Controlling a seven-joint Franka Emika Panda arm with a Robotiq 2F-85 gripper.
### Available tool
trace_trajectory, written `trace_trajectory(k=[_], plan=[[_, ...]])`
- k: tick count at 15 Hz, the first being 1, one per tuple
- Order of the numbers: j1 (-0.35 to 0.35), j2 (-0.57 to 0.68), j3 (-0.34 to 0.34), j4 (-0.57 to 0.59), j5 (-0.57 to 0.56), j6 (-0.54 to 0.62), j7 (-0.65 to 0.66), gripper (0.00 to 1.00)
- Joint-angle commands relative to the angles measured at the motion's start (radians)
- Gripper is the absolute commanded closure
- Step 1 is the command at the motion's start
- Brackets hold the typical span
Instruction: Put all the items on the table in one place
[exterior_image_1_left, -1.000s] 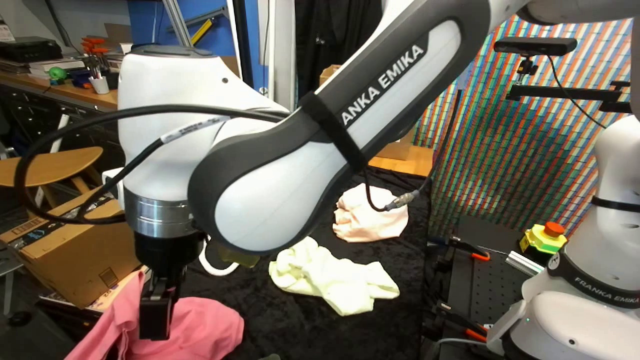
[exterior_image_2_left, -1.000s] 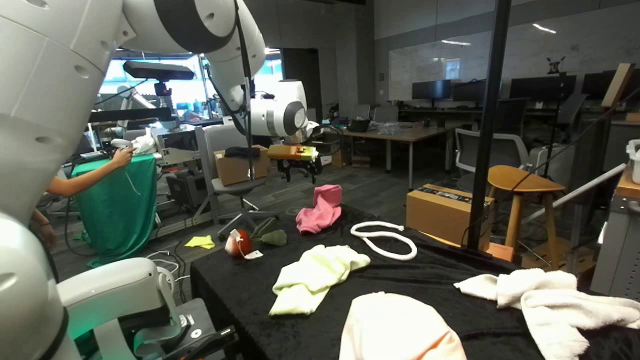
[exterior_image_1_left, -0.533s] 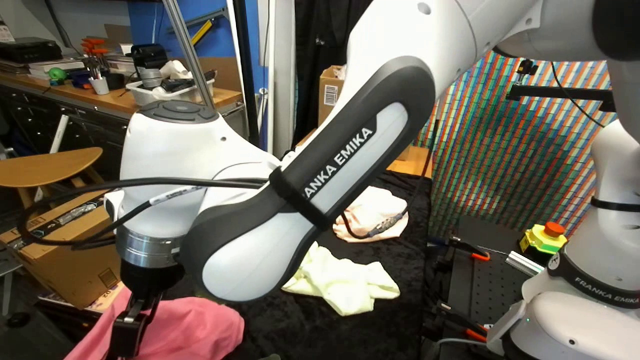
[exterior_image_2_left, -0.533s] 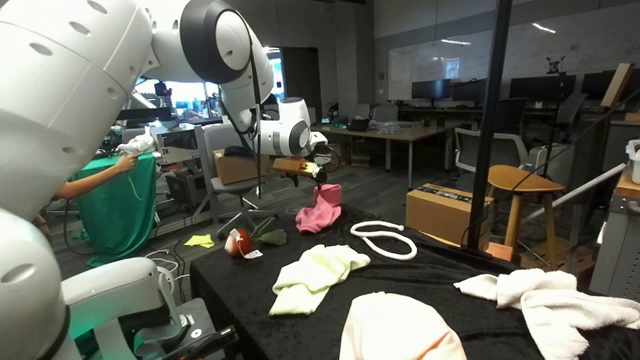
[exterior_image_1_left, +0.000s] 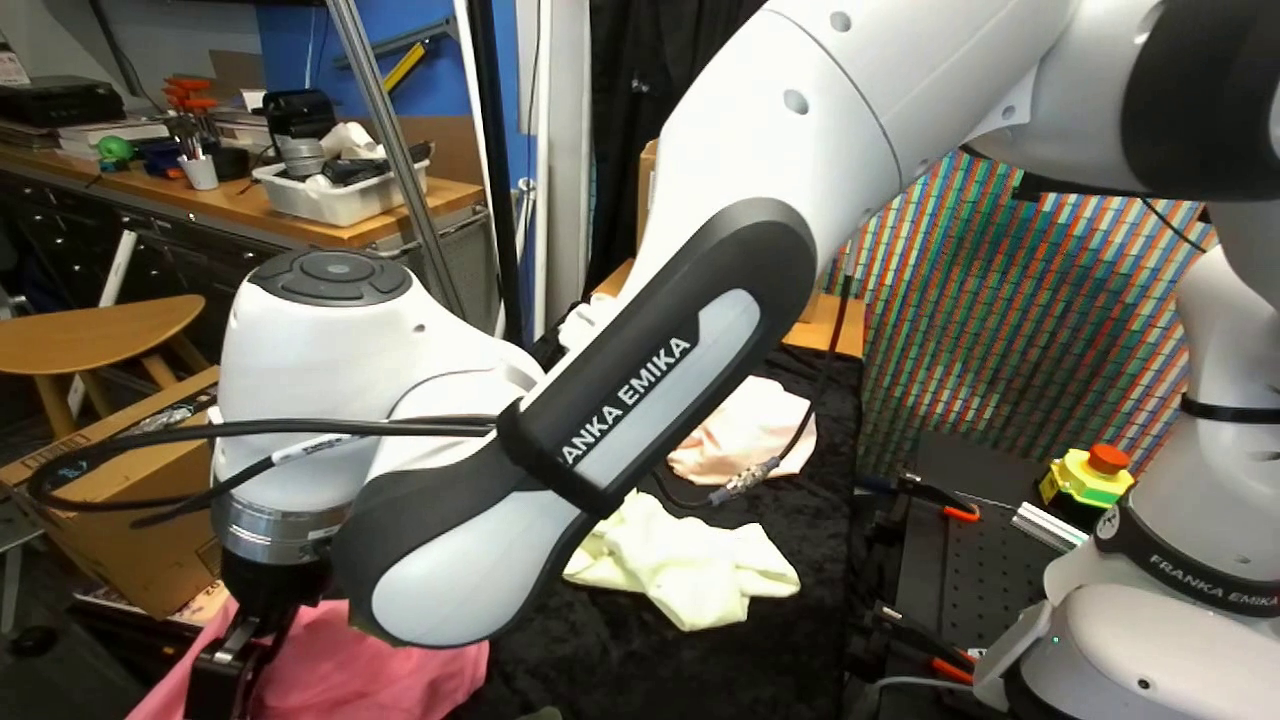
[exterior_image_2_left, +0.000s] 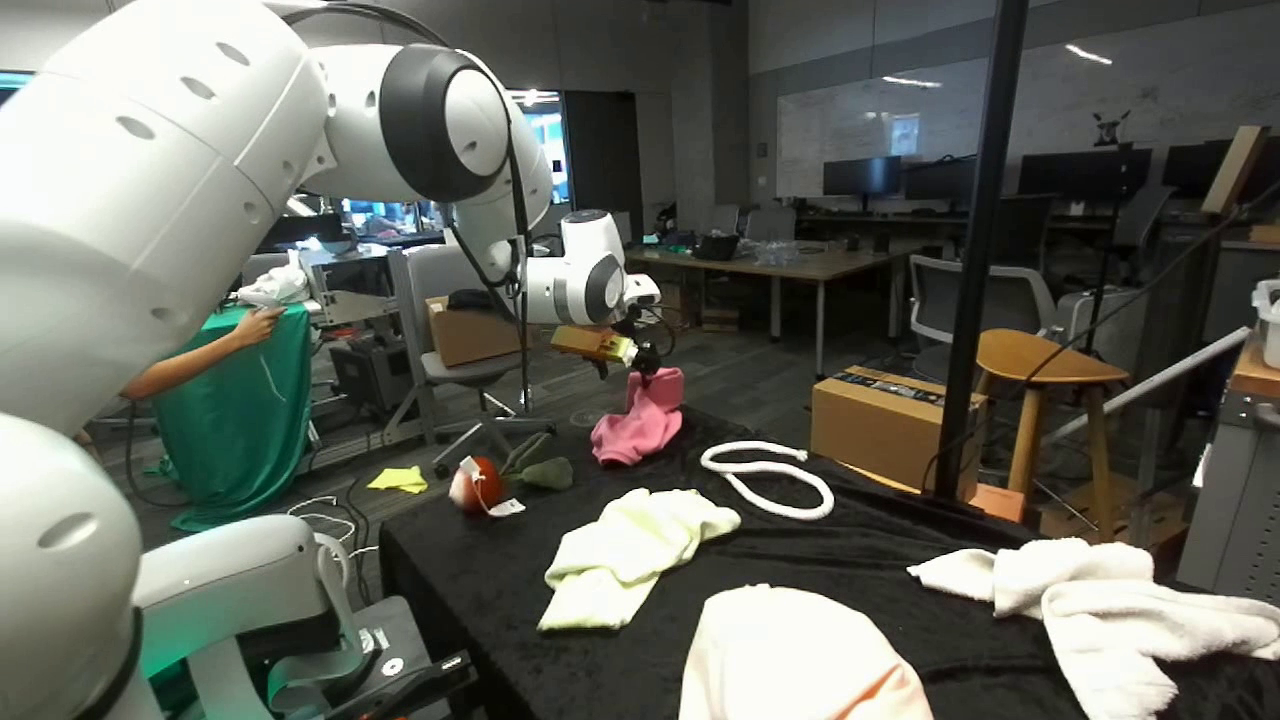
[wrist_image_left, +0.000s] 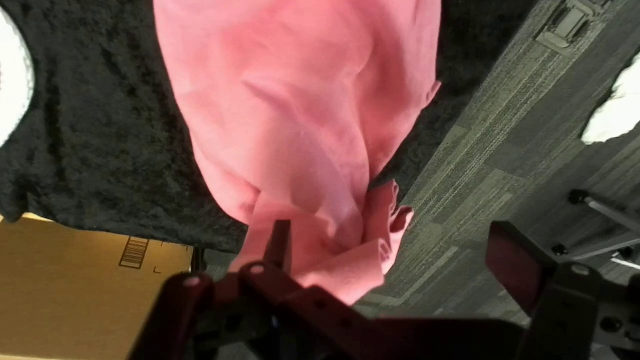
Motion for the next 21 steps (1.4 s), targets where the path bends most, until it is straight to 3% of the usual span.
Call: trace_trajectory(k=[1, 17, 18, 19, 21], plan=[[0.019, 0.048, -0.019, 0.078, 0.002, 0.017, 0.045, 0.00], [-0.003, 0.174, -0.021, 0.184, 0.029, 0.009, 0.073, 0.00], [-0.008, 0.175, -0.016, 0.185, 0.031, 0.006, 0.067, 0.25], [-0.011, 0.173, -0.013, 0.183, 0.032, 0.004, 0.063, 0.26], [-0.019, 0.169, -0.003, 0.179, 0.036, -0.005, 0.053, 0.42]])
